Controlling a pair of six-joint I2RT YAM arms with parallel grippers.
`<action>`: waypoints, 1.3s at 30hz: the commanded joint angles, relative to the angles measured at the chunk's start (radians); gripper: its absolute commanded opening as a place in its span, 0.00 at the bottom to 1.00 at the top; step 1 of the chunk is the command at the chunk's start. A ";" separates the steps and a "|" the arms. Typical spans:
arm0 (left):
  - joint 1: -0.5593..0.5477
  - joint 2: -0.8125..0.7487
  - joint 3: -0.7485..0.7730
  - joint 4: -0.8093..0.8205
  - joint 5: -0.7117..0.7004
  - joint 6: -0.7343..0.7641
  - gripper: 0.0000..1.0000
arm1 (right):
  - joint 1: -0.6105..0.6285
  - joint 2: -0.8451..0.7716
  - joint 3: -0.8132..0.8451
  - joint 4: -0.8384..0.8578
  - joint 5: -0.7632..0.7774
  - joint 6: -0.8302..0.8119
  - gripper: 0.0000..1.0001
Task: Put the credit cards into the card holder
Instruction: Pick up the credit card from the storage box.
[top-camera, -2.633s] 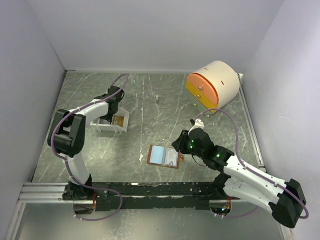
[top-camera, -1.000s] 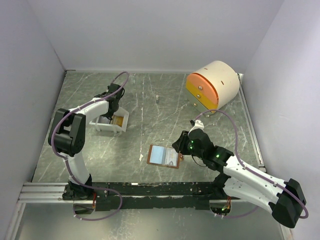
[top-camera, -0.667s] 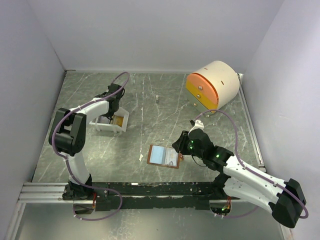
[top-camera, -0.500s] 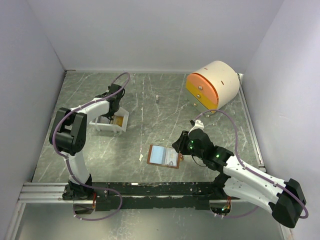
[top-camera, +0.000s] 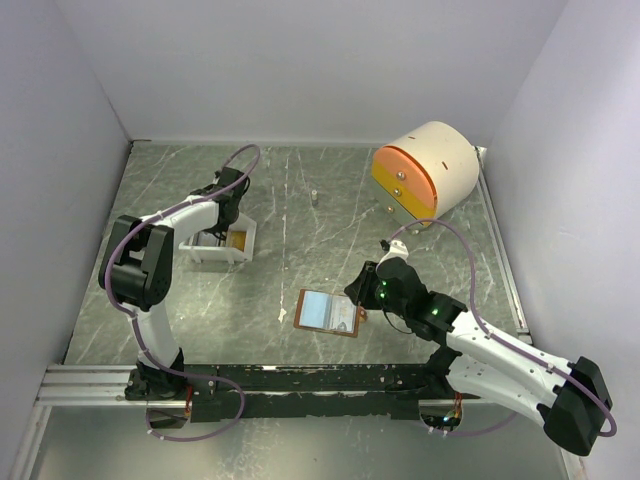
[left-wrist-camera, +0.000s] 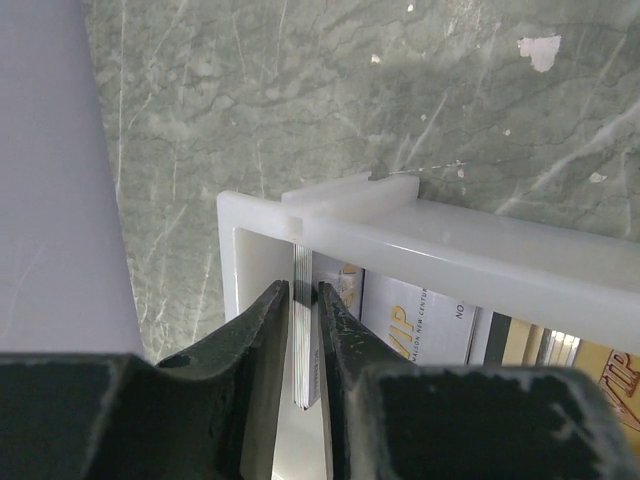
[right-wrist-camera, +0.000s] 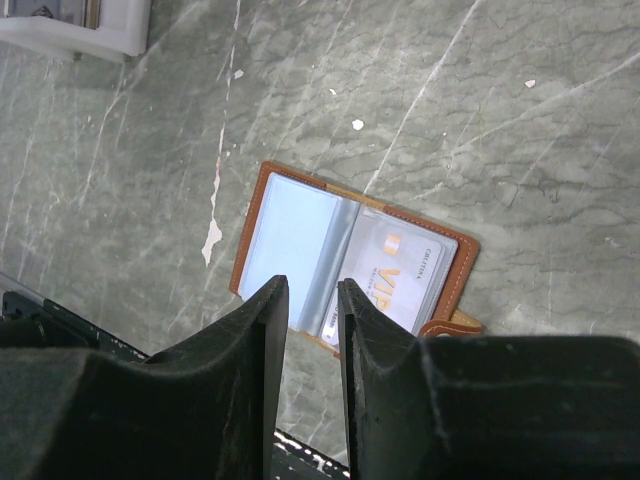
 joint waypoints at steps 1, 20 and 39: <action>0.001 0.010 0.037 0.005 -0.037 0.013 0.28 | 0.002 0.004 0.003 0.006 0.015 0.000 0.27; 0.002 0.041 0.042 -0.020 0.015 -0.005 0.33 | 0.000 -0.008 -0.006 0.003 0.017 0.007 0.27; 0.002 0.070 0.121 -0.081 -0.047 -0.003 0.07 | 0.000 -0.026 -0.014 -0.003 0.023 0.013 0.27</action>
